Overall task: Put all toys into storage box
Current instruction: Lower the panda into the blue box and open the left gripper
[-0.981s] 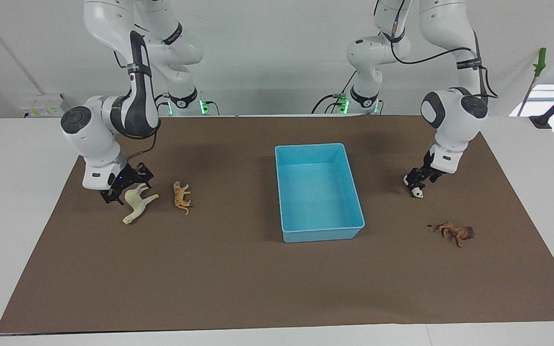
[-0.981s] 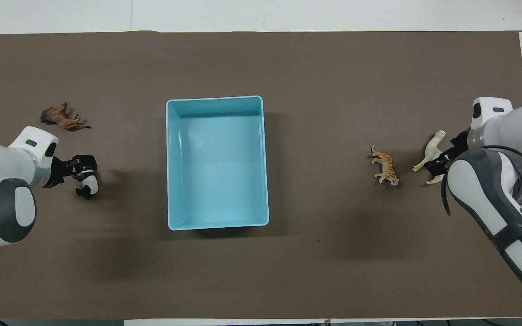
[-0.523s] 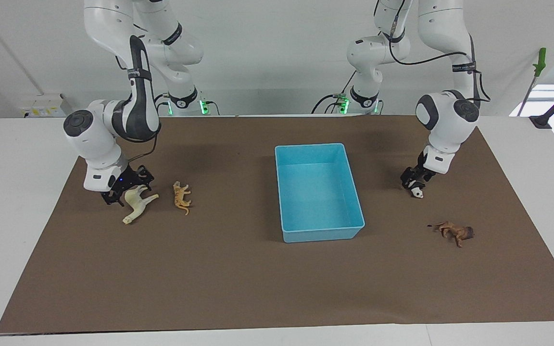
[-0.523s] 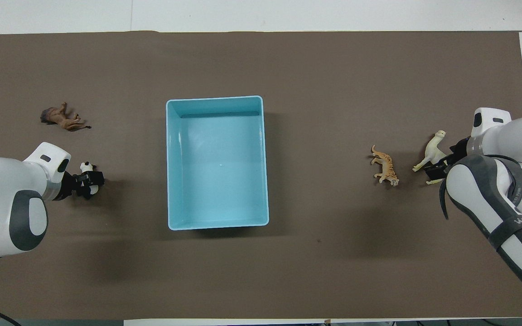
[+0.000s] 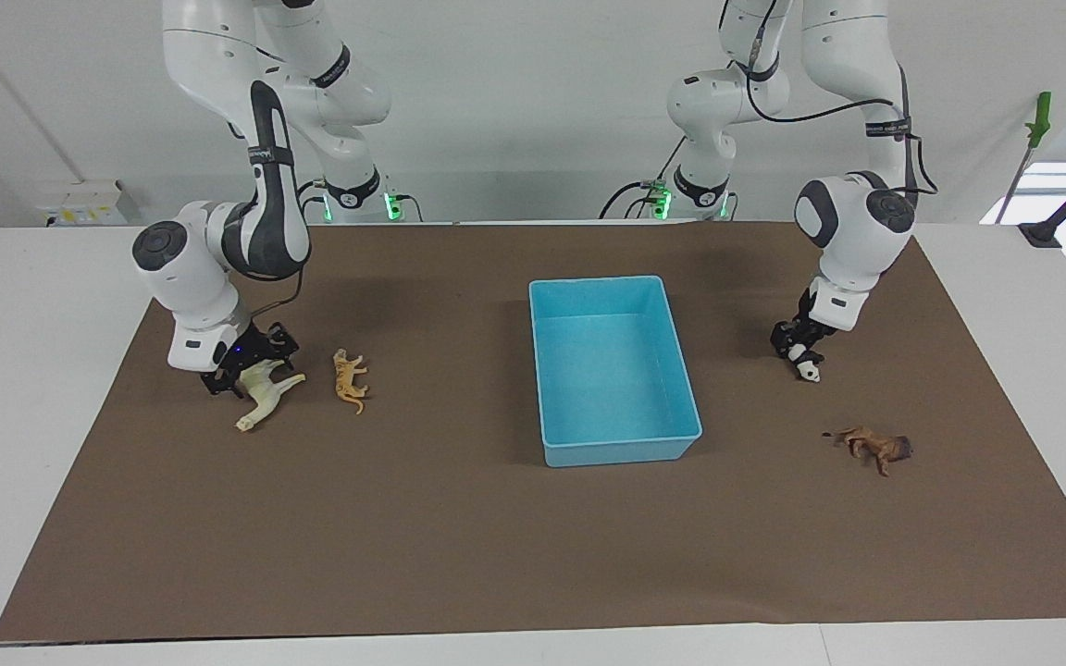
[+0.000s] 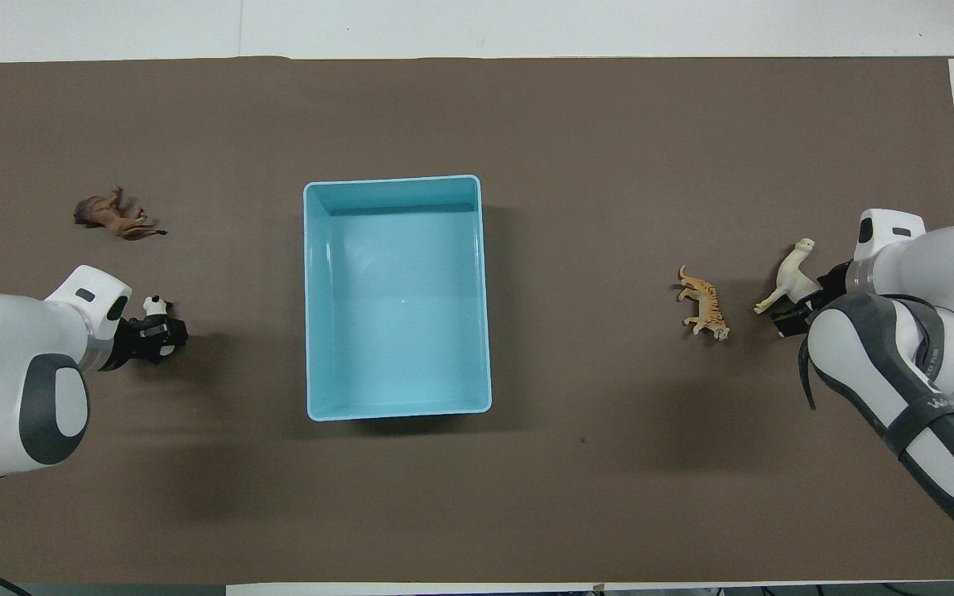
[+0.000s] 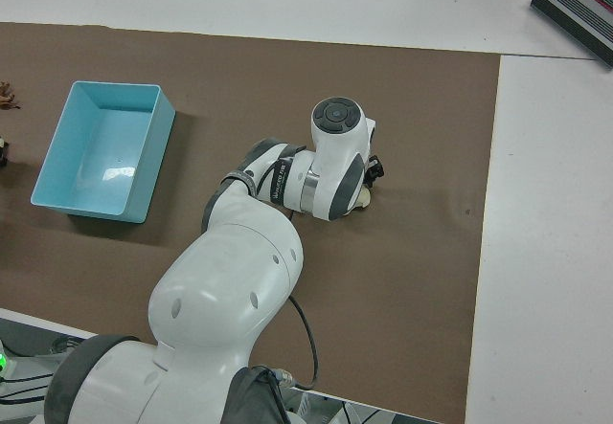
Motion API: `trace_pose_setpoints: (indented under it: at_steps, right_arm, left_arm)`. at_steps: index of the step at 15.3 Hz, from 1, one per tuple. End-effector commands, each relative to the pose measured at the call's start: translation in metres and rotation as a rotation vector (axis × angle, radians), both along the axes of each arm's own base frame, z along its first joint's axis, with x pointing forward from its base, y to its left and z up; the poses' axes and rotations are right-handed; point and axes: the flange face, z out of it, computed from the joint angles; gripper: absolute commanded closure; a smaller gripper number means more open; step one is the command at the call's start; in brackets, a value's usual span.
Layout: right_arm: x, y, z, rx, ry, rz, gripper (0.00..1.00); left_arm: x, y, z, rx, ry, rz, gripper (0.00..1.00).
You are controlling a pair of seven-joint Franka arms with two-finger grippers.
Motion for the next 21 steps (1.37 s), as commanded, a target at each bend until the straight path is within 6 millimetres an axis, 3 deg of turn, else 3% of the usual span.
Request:
trace_pose_setpoints:
  at_steps: [1, 3, 4, 5, 7, 9, 11, 13, 14, 16, 17, 18, 19, 21]
  right_arm:
    - [-0.004, -0.005, -0.001, 0.004, -0.013, -0.032, 0.57]
    - [0.000, -0.015, 0.004, 0.002, -0.025, -0.047, 0.93]
    - [0.007, -0.019, 0.014, 0.000, -0.039, -0.051, 1.00]
    - [0.015, -0.017, 0.027, 0.000, -0.048, -0.045, 1.00]
    - [0.030, -0.014, 0.054, 0.012, -0.011, -0.083, 1.00]
    - [0.052, -0.003, 0.096, 0.020, -0.010, -0.155, 1.00]
    - [0.077, 0.035, 0.135, 0.075, -0.002, -0.195, 1.00]
    - [0.092, 0.055, 0.153, 0.155, 0.010, -0.309, 1.00]
    - [0.095, 0.075, 0.156, 0.163, 0.016, -0.348, 1.00]
    - [0.097, 0.107, 0.164, 0.164, 0.021, -0.429, 1.00]
    - [0.100, 0.124, 0.170, 0.165, 0.023, -0.471, 1.00]
    - [0.103, 0.142, 0.172, 0.164, 0.024, -0.506, 1.00]
    - [0.103, 0.160, 0.174, 0.169, 0.023, -0.534, 1.00]
    - [0.098, 0.206, 0.174, 0.170, 0.032, -0.606, 1.00]
  left_arm:
    - [0.009, -0.002, 0.004, 0.001, -0.011, -0.014, 0.93]
    - [0.029, -0.012, 0.028, -0.003, -0.011, -0.030, 0.93]
    - [0.044, -0.019, 0.050, -0.008, 0.006, -0.017, 0.93]
    - [0.056, -0.033, 0.072, -0.011, 0.030, -0.002, 0.93]
    - [0.073, -0.088, 0.114, -0.018, 0.049, 0.071, 0.92]
    - [0.069, -0.148, 0.128, -0.031, 0.034, 0.173, 0.92]
    - [0.064, -0.211, 0.147, -0.061, 0.006, 0.249, 0.92]
    - [0.043, -0.265, 0.143, -0.077, 0.001, 0.283, 0.91]
    - [0.028, -0.282, 0.133, -0.082, -0.005, 0.278, 0.88]
    - [0.013, -0.298, 0.117, -0.095, -0.026, 0.258, 0.85]
    - [0.007, -0.310, 0.114, -0.098, -0.026, 0.254, 0.68]
    - [0.006, -0.313, 0.114, -0.099, -0.026, 0.260, 0.27]
    - [0.006, -0.314, 0.115, -0.095, -0.019, 0.266, 0.00]
    - [0.012, -0.302, 0.121, -0.089, -0.011, 0.295, 0.00]
